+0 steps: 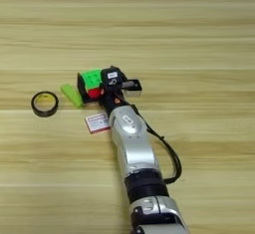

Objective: Move the objects on the table

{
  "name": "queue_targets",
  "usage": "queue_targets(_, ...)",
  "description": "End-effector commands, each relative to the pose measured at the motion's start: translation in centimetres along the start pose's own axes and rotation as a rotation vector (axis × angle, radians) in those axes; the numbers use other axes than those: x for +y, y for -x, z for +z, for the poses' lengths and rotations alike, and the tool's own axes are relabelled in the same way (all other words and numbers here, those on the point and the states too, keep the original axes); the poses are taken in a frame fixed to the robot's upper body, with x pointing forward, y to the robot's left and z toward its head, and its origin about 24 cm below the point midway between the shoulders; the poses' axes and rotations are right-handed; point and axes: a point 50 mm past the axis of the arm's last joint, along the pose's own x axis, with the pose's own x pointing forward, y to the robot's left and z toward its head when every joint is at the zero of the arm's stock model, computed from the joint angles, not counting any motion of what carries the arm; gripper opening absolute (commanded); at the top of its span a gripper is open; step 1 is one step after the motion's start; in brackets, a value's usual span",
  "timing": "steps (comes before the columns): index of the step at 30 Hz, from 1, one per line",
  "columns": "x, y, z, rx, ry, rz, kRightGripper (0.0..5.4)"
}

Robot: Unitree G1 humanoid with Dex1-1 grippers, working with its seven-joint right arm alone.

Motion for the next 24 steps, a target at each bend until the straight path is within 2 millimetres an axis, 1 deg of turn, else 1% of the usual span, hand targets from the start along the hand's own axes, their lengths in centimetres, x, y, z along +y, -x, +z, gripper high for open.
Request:
queue_targets(1,-0.12,-1.15,2.26,-0.087,0.019,0.008,5.36)
queue_targets(6,0.0,-1.32,1.63,-0.059,0.0,0.023,5.36)
queue_targets(13,-0.04,-1.37,1.66,-0.068,-0.009,0.022,5.36)
queue_targets(14,-0.03,-1.36,1.67,-0.069,-0.01,0.023,5.18)
queue_targets(15,-0.02,-1.37,1.68,-0.07,-0.011,0.023,5.18)
queue_targets(18,-0.01,-1.39,1.7,-0.073,-0.014,0.025,4.82)
queue_targets(19,-0.01,-1.39,1.71,-0.075,-0.014,0.026,4.82)
queue_targets(20,0.0,-1.38,1.72,-0.075,-0.014,0.027,4.62)
queue_targets(24,0.02,-1.4,1.75,-0.078,-0.016,0.026,4.16)
